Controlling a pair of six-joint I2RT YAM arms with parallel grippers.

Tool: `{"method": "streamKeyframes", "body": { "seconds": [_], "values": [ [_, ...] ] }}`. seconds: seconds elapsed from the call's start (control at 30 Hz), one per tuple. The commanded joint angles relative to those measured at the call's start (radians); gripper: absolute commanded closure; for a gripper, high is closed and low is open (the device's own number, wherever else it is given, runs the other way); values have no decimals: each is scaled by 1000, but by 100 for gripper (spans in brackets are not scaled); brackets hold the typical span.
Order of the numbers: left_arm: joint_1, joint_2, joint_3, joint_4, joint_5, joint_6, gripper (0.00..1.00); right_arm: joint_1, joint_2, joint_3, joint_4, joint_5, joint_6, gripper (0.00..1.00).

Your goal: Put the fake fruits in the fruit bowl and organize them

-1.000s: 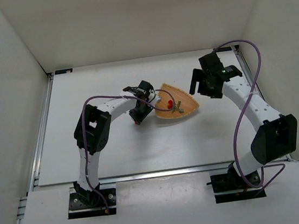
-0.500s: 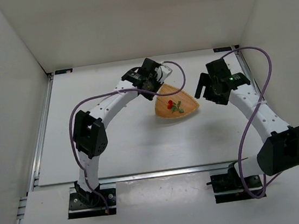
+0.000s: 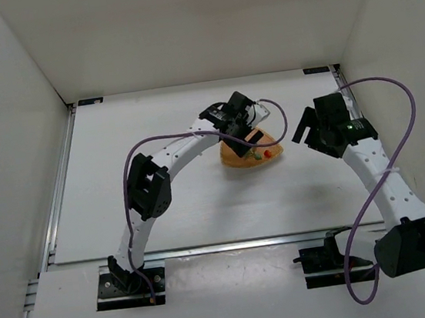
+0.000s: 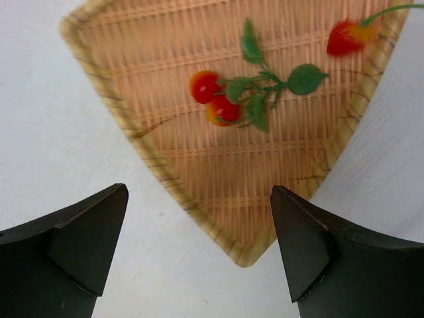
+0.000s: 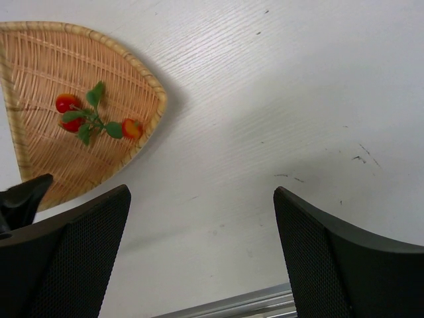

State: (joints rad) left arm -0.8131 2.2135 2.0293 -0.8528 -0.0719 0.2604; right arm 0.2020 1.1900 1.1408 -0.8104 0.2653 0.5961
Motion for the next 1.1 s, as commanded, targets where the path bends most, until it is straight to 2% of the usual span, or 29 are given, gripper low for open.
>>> {"method": "streamKeyframes", "body": {
  "seconds": [0.0, 0.07, 0.17, 0.3, 0.33, 0.4, 0.43, 0.53, 0.57, 0.77, 0.87, 1.07],
  "values": [
    [8, -150, 69, 18, -64, -16, 0, -18, -50, -25, 5, 28, 4, 7],
    [18, -208, 56, 18, -104, -16, 0, -18, -79, -38, 5, 37, 4, 6],
    [104, -311, -10, 18, -155, -7, 0, -36, -101, -68, -4, 37, 4, 5],
    [280, -440, -183, 18, -201, -32, 0, -47, -122, -99, -33, 37, 4, 3],
    [369, -496, -270, 18, -201, -53, 0, -58, -144, -116, -33, 37, 4, 3],
    [458, -558, -363, 18, -183, -72, 0, -58, -162, -144, -33, 28, 13, 2],
    [542, -621, -461, 18, -169, -87, 0, -68, -182, -154, -33, 28, 13, 0],
    [650, -754, -622, 18, -137, -108, 0, -78, -202, -193, -33, -4, 1, 0],
    [708, -790, -735, 29, -126, -119, 0, -88, -202, -203, -33, -36, -8, 0],
    [865, -1020, -1065, 49, -57, -164, 0, -88, -227, -291, -20, -103, -19, 0],
    [940, -1090, -1145, 61, -19, -176, 0, -88, -251, -300, -6, -126, -30, 0],
    [994, -1133, -1126, 47, 6, -185, 0, -88, -273, -300, -16, -97, -50, 0]
  ]
}}
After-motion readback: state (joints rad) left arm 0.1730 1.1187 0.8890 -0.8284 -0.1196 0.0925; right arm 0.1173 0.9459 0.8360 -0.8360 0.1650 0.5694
